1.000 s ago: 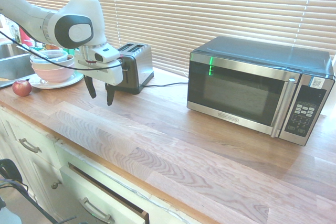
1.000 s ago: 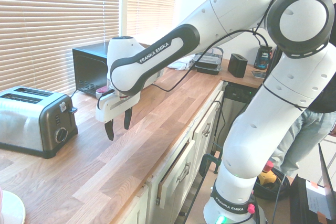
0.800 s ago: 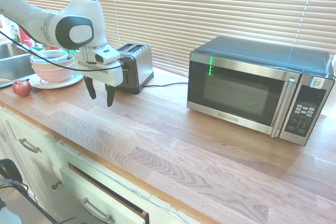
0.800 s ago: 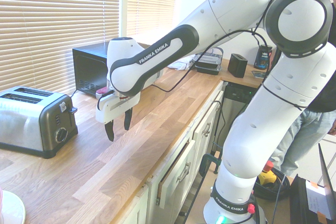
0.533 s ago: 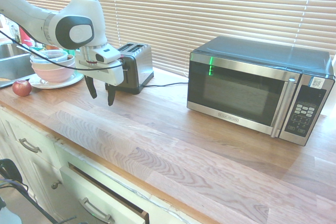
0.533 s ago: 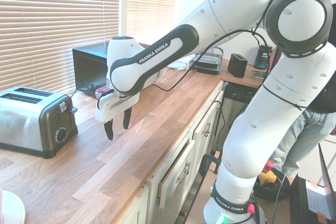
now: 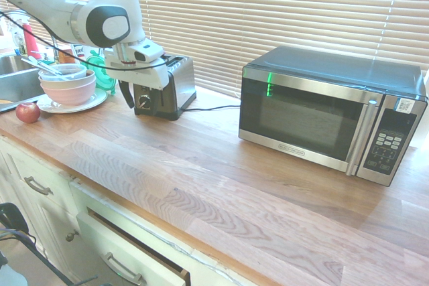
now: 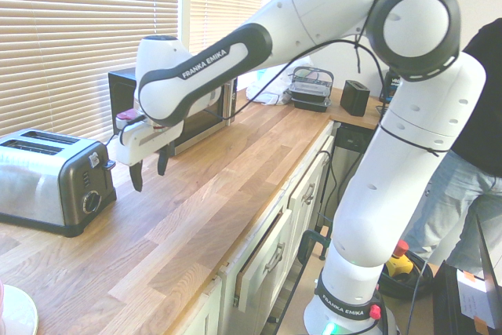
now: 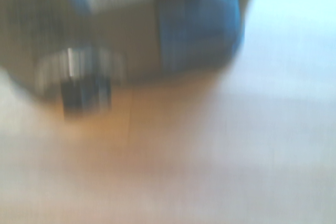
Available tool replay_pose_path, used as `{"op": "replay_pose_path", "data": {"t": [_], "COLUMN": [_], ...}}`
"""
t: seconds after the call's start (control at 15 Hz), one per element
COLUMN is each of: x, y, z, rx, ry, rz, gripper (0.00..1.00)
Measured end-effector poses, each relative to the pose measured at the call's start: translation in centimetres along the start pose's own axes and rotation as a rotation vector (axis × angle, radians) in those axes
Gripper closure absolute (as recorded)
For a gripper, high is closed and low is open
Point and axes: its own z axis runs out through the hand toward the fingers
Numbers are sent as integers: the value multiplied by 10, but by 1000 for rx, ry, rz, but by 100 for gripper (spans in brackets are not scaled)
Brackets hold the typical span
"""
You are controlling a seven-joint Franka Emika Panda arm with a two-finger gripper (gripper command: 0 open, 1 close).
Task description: Press the toaster
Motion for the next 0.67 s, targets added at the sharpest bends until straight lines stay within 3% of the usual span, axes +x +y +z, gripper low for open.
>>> {"op": "replay_pose_path", "data": {"t": [0.27, 0.67], "x": [19, 21], "y": [-37, -54], "z": [-11, -36], "rx": [1, 17], "ry": [7, 38], "rz": [-29, -35], "gripper": [0, 0]}}
